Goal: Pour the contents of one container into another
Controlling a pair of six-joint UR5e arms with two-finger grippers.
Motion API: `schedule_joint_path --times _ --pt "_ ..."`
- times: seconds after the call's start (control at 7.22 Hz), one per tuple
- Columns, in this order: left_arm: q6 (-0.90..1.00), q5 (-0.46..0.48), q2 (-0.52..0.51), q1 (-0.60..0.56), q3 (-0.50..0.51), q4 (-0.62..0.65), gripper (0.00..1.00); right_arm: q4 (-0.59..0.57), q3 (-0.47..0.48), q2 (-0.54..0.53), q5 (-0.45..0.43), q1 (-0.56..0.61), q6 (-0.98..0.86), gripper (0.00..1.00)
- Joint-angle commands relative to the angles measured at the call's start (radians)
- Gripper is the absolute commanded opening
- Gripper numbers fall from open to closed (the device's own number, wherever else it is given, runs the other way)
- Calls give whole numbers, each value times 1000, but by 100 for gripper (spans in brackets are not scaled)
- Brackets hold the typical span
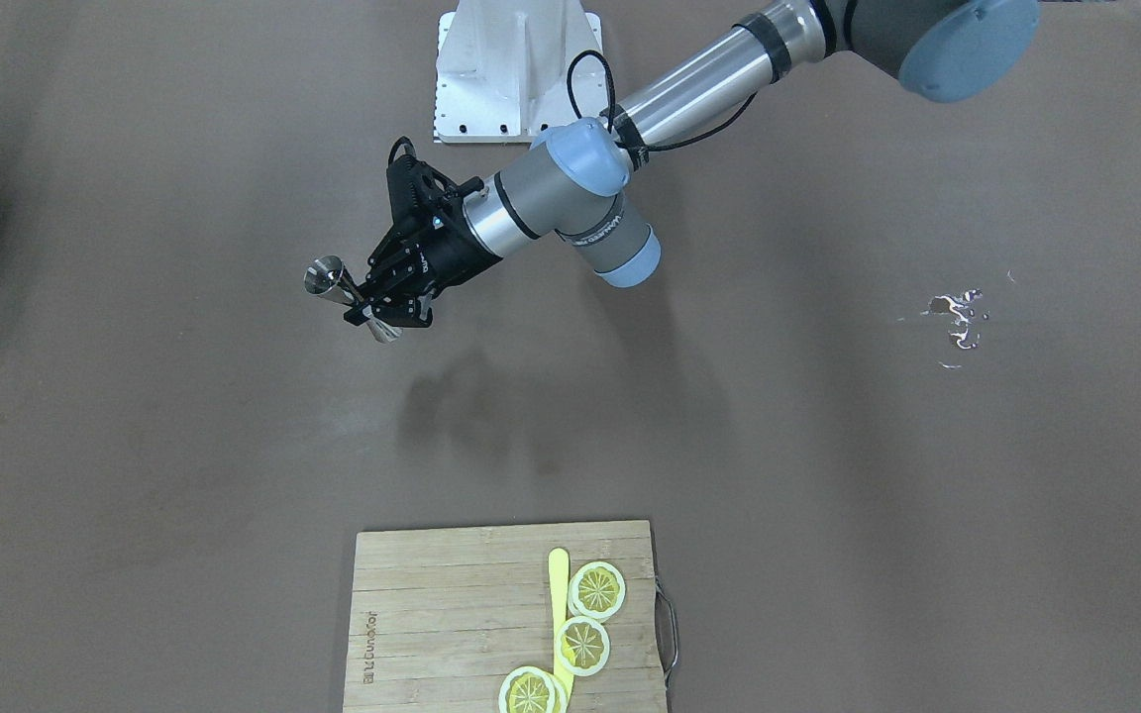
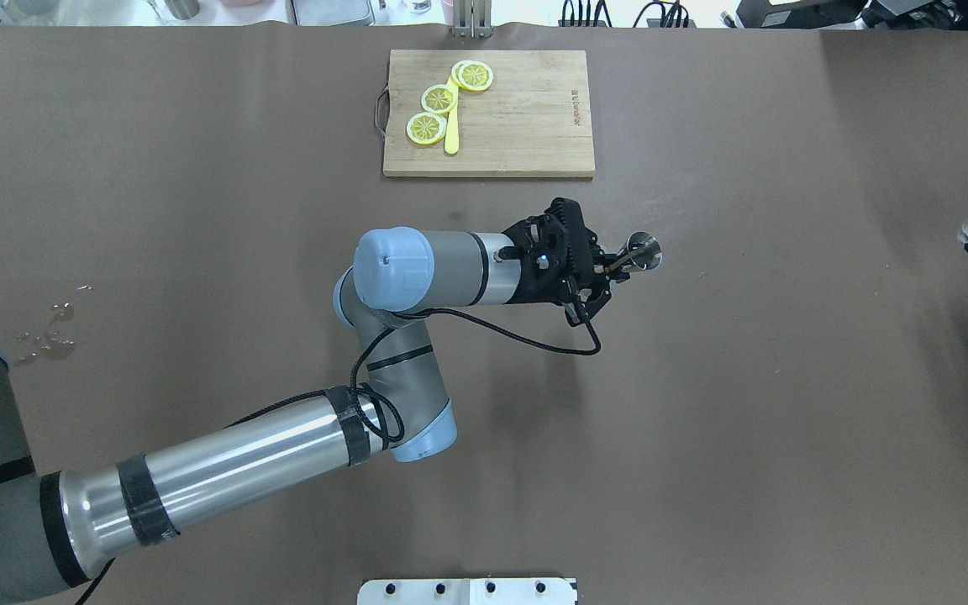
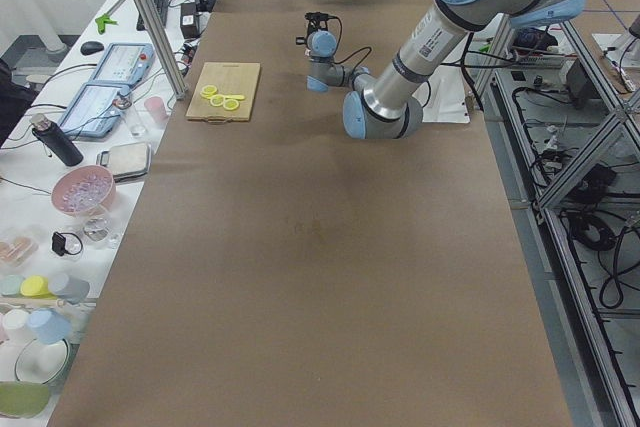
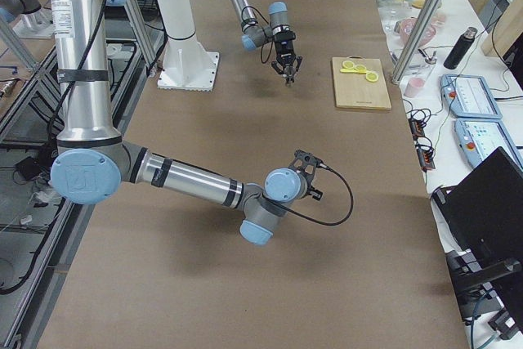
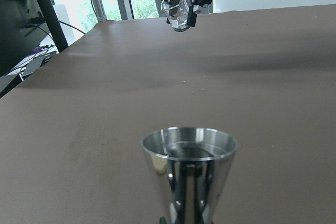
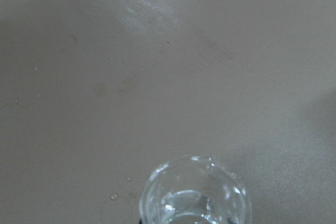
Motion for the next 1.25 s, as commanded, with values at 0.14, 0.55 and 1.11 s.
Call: schedule_joint_path --times 0.14,0.55,1.11 --pt "2 -4 101 -20 -107 -18 0 167 -82 7 -49 -18 92 0" --pt "2 -4 184 -34 -194 -18 0 184 -84 23 -79 -43 132 0" --pt "2 -7 339 -51 -358 -46 0 218 -93 57 -121 -66 200 0"
